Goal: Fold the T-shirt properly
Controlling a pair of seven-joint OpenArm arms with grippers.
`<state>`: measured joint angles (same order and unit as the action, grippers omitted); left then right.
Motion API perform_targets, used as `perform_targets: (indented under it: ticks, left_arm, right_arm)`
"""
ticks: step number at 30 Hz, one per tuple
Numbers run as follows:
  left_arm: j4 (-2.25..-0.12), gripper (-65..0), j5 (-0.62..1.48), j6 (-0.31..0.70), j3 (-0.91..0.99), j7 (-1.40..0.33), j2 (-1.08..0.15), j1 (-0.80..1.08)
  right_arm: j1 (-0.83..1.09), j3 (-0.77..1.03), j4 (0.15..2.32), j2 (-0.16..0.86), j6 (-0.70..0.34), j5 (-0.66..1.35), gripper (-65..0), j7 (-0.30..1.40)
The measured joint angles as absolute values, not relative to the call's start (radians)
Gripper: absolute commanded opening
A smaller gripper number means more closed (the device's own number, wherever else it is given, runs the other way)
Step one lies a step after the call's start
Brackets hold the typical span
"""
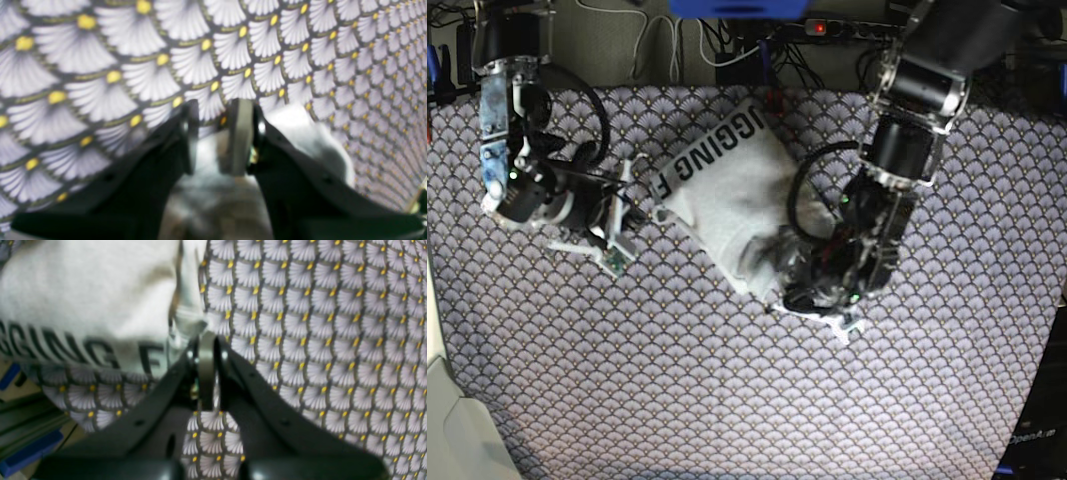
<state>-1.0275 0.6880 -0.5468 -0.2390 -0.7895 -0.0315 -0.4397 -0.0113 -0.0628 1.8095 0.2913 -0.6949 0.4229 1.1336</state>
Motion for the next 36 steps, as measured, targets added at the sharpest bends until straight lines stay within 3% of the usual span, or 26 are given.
perform_targets:
  ticks: [5, 11, 16, 22, 28, 36]
  left_arm:
    - [-0.982, -48.8, 0.619, -0.549, -0.289, -0.758, 0.017, -0.492]
    - [-1.237, -48.8, 0.632, -0.550, -0.138, -0.896, -0.038, -0.460]
    - [-1.514, -48.9, 0.604, -0.559, 0.050, -1.032, -0.102, -0.242]
    - [-1.722, -48.9, 0.640, -0.554, 0.045, -1.069, -0.113, 0.036]
    - [-1.722, -48.9, 0.633, -0.554, 0.044, -1.059, -0.062, 0.142]
    - [-1.581, -48.9, 0.628, -0.547, 0.047, -1.051, -0.018, 0.069]
  right_arm:
    - [-0.019, -0.064, 1.769, 0.335, -0.695, 0.420, -65.0, 1.127]
    - [-0.022, -0.064, 1.723, 0.365, -0.695, 0.420, -65.0, 1.078]
    - [-0.038, -0.063, 1.724, 0.363, -0.695, 0.424, -65.0, 1.068]
    - [-0.087, -0.065, 1.697, 0.357, -0.694, 0.426, -65.0, 1.060]
    - [-0.113, -0.068, 1.619, 0.348, -0.695, 0.421, -65.0, 1.065]
    - [-0.081, -0.122, 1.622, 0.313, -0.695, 0.422, -65.0, 1.037]
